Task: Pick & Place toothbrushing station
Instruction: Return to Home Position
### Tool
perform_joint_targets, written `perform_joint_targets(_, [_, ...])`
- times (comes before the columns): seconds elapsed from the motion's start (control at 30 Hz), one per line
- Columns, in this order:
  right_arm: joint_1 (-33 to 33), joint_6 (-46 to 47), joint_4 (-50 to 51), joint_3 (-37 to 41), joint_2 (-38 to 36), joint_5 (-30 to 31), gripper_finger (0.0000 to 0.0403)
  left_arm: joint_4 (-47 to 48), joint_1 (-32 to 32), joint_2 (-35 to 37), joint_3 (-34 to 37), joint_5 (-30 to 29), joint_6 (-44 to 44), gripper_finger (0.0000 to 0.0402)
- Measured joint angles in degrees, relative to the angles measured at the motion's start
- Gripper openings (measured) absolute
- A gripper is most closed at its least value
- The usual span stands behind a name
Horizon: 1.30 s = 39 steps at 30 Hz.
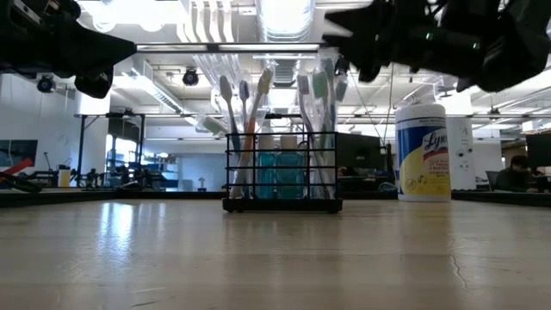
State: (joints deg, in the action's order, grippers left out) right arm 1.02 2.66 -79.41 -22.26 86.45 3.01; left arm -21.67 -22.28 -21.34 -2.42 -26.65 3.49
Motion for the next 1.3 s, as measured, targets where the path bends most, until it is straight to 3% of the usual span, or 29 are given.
perform_joint_targets(0.2, [0.0,-0.4,4.36,0.06,-14.01,0.0,0.0239,0.28,0.0,-0.02,0.0,0.0,0.0,0.0019])
perform_joint_targets(0.43, [-0.02,-1.34,26.72,0.15,-36.41,0.47,0.0216,0.28,0.0,-0.02,0.0,-0.02,0.61,0.002])
perform_joint_targets(0.57, [-0.04,-2.26,38.05,0.17,-45.88,3.42,0.0183,0.76,0.03,-0.02,0.0,-0.02,0.4,0.0018])
perform_joint_targets(0.9, [0.0,-5.21,55.58,0.2,-59.23,4.9,0.0023,1.18,0.04,-0.02,0.0,-0.31,0.0,0.0014])
perform_joint_targets(1.1, [0.0,-5.88,64.67,0.16,-66.33,4.15,0.0012,1.59,0.04,0.11,-0.07,-0.64,-0.04,0.0012])
perform_joint_targets(1.3, [0.0,-4.35,78.57,0.02,-75.81,-0.46,0.0008,15.39,0.04,3.06,-3.89,-6.15,-1.03,0.0004])
